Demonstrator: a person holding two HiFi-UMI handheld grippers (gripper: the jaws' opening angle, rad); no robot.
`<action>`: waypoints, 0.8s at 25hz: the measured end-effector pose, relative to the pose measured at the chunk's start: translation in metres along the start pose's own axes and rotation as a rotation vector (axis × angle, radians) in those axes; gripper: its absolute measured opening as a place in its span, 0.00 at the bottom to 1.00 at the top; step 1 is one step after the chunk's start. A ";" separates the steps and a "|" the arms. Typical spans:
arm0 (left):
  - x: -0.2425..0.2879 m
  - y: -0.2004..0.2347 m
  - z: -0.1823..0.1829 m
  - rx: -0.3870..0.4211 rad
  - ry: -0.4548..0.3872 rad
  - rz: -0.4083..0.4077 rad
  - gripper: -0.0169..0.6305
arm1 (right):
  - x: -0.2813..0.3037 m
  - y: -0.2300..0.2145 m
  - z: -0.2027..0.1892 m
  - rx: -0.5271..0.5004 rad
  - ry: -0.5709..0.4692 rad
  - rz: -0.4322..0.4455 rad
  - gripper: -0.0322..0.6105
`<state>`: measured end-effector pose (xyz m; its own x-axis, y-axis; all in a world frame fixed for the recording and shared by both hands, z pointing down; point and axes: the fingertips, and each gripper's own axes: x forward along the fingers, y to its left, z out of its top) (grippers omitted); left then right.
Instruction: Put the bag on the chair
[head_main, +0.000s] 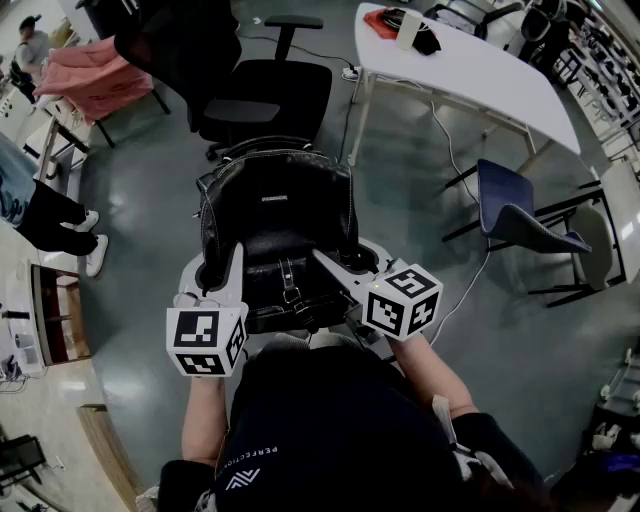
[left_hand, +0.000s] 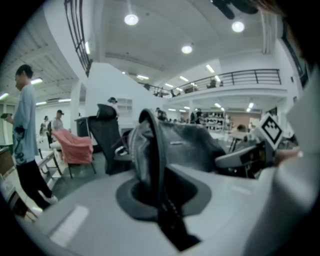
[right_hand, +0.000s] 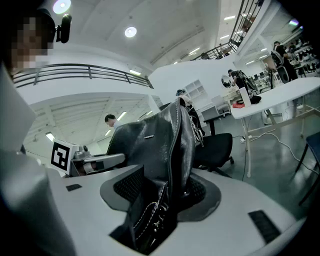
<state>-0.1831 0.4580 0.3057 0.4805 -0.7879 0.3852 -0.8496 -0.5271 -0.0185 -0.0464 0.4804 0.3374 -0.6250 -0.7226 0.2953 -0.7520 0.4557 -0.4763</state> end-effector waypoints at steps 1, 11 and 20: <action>0.000 0.000 0.000 -0.001 0.000 -0.001 0.09 | 0.000 0.000 0.000 0.001 0.000 -0.001 0.37; 0.004 -0.002 -0.012 -0.024 0.037 -0.009 0.10 | 0.001 -0.006 -0.010 0.044 0.029 0.005 0.38; 0.028 0.001 -0.015 -0.024 0.037 -0.041 0.10 | 0.011 -0.023 -0.011 0.055 0.029 -0.021 0.38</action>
<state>-0.1743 0.4404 0.3304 0.5067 -0.7535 0.4190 -0.8348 -0.5502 0.0202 -0.0379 0.4676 0.3609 -0.6156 -0.7158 0.3296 -0.7529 0.4107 -0.5143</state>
